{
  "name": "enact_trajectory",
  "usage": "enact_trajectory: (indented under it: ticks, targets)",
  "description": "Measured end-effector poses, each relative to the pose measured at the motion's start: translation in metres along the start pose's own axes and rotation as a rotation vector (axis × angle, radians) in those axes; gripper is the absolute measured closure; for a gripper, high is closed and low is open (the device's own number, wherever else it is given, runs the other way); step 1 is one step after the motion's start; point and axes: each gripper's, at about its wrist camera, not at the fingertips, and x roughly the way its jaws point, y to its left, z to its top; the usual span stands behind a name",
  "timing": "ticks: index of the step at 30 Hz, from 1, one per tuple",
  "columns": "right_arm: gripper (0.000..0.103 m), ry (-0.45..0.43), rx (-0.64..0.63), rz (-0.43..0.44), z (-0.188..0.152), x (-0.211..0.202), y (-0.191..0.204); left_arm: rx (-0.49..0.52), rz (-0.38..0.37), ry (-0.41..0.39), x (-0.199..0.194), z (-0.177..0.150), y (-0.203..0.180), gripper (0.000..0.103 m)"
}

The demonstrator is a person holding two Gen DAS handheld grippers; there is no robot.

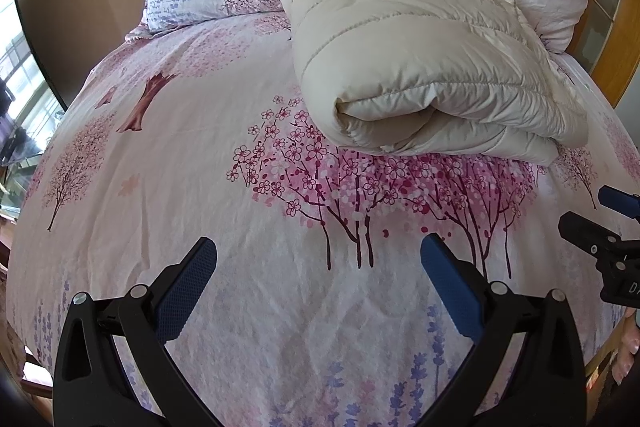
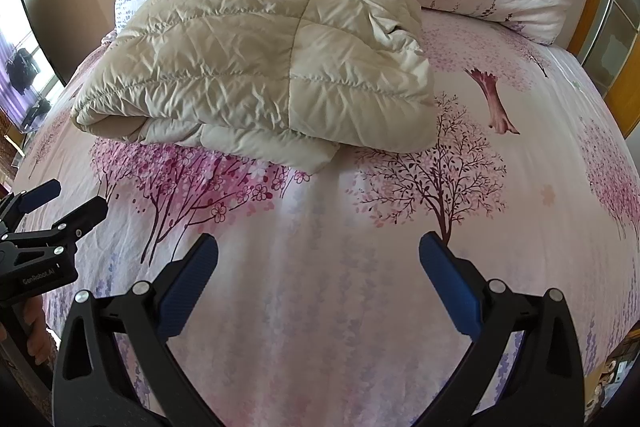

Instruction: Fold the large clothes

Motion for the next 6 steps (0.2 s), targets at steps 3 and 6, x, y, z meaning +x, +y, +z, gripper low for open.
enact_trajectory:
  ticks: [3, 6]
  targets:
    - [0.002, 0.000, 0.001, -0.001, -0.0001, -0.0001, -0.0008, 0.000, 0.001, 0.000, 0.0001, -0.0002, -0.0002, 0.001]
    - [0.002, 0.000, 0.000, 0.000, 0.0001, 0.0000, -0.0010, -0.001, 0.001, 0.000, 0.0001, -0.0003, -0.0003, 0.001]
